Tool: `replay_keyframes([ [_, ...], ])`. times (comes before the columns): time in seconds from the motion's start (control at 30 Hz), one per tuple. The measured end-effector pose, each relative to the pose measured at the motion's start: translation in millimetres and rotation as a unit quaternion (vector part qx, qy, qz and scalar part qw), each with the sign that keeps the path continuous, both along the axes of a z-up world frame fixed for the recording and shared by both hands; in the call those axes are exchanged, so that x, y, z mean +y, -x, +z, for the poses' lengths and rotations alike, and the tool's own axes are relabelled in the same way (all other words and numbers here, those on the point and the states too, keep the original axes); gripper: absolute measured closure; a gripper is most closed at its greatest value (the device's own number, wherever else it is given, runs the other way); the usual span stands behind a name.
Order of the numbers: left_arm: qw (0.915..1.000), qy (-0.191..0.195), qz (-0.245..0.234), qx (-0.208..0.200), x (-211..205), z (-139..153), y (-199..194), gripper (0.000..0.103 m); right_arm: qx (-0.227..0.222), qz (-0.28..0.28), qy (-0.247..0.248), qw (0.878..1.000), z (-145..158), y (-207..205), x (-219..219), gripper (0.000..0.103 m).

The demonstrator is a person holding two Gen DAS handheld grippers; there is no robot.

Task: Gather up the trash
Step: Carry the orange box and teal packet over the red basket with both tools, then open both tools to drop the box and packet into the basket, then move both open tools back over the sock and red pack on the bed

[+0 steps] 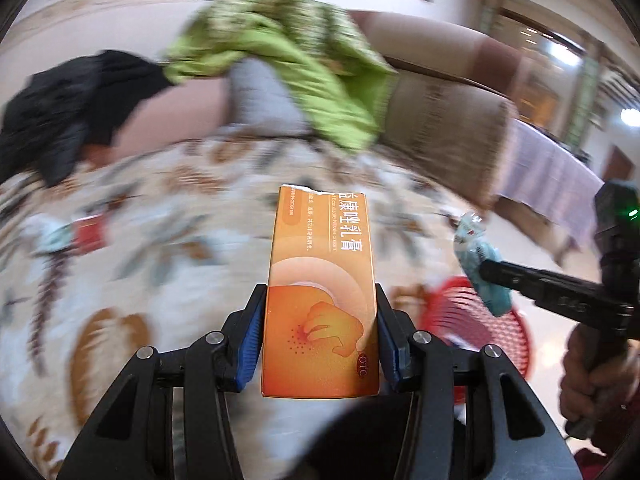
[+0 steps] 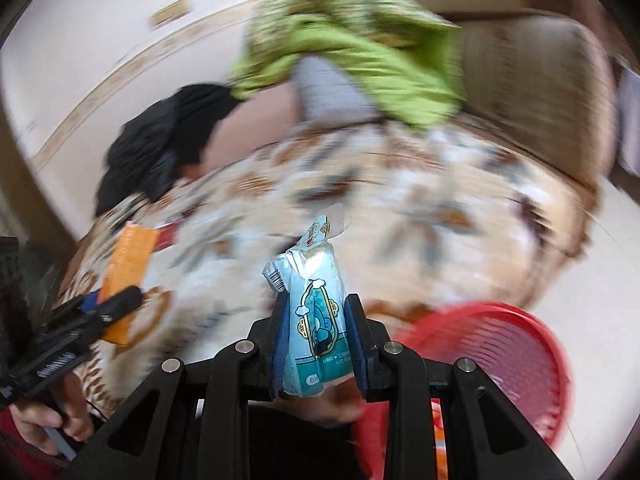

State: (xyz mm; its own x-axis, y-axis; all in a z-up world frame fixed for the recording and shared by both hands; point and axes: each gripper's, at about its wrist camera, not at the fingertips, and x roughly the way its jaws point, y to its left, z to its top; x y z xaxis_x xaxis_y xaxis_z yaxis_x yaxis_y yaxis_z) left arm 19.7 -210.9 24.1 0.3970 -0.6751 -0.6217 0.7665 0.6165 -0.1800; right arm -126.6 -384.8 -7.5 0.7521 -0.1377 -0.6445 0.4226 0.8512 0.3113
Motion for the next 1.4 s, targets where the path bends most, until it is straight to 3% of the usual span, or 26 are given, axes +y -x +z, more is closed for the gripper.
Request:
replay_keyframes([
  [0.23, 0.9881, -0.025, -0.130, 0.079, -99, -18, 42, 0.055, 0.009, -0.077, -0.044, 0.996, -24, 71, -59, 0.073],
  [0.37, 0.9770, -0.058, -0.180, 0.098, -141, -35, 68, 0.054, 0.008, -0.090, -0.065, 0.994, -35, 85, -73, 0.061],
  [0.43, 0.9744, -0.072, -0.186, 0.104, -151, -41, 73, 0.048, 0.008, -0.095, -0.067, 0.993, -36, 87, -78, 0.055],
  [0.63, 0.9754, -0.065, -0.183, 0.105, -153, -38, 71, 0.037, 0.001, -0.110, -0.063, 0.992, -34, 92, -88, 0.054],
  [0.97, 0.9893, -0.044, -0.114, 0.080, -96, -19, 38, 0.037, -0.007, -0.058, -0.062, 0.996, -24, 54, -65, 0.054],
  [1.23, 0.9974, -0.030, 0.016, 0.064, 0, -16, -27, 0.037, -0.003, 0.054, -0.051, 0.997, -10, -32, -6, 0.054],
  [1.4, 0.9895, -0.011, 0.130, 0.062, 80, -17, -78, 0.037, 0.014, 0.132, -0.056, 0.990, -4, -108, 39, 0.052],
])
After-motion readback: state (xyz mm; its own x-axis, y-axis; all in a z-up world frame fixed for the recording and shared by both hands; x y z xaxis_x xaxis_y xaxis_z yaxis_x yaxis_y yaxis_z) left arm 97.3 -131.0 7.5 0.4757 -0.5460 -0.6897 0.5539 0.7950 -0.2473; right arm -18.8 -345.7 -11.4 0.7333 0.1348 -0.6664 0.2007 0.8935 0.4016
